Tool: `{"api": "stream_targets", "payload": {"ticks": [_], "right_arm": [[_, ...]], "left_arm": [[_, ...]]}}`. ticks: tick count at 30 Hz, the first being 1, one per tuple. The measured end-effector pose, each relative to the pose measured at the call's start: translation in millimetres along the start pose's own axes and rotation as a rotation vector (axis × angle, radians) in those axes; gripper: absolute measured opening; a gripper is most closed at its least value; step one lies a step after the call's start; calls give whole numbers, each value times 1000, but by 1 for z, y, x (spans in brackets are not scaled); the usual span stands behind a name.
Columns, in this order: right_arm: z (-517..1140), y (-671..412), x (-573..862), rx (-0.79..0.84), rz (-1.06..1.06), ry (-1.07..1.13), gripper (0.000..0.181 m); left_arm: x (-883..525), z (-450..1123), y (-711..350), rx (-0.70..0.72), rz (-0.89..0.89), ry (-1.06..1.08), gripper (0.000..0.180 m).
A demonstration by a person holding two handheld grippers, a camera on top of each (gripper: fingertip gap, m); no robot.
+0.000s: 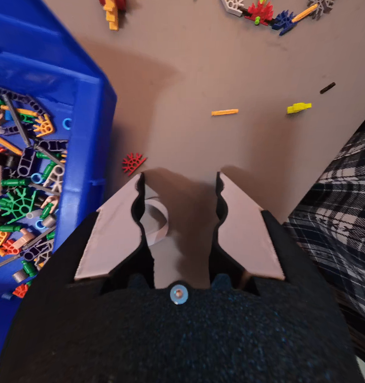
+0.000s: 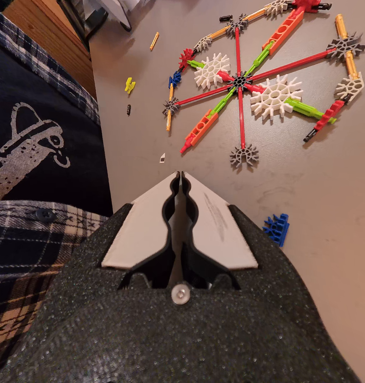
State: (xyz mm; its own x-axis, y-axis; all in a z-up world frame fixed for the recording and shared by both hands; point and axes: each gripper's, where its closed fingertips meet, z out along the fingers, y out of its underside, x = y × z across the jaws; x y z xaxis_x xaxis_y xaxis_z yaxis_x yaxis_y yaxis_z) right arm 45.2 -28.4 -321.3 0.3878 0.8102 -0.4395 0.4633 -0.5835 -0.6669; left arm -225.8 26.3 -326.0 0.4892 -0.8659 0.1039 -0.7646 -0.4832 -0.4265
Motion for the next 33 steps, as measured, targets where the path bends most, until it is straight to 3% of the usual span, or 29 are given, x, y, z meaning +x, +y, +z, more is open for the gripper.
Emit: {"api": "stream_targets", "payload": {"ticks": [1, 5, 8, 13, 18, 25, 33], "right_arm": [[0, 0, 0, 3, -1, -1, 0], [-2, -2, -1, 20, -7, -1, 0], [-3, -3, -2, 28, -10, -4, 0], [-4, -4, -2, 41, -13, -6, 0], [-4, -4, -4, 39, -8, -25, 0], [-4, -6, -3, 50, -9, -20, 0], [-5, -6, -4, 55, -9, -26, 0]], "left_arm": [[5, 1, -1, -2, 10, 6, 74], [27, 5, -9, 29, 4, 51, 72], [52, 8, -18, 61, 21, 136, 54], [24, -11, -33, 180, -37, -41, 53], [-3, -7, -17, 102, -40, -149, 57], [-2, 5, -16, 83, -80, -109, 73], [44, 11, -26, 89, -48, 6, 67]]}}
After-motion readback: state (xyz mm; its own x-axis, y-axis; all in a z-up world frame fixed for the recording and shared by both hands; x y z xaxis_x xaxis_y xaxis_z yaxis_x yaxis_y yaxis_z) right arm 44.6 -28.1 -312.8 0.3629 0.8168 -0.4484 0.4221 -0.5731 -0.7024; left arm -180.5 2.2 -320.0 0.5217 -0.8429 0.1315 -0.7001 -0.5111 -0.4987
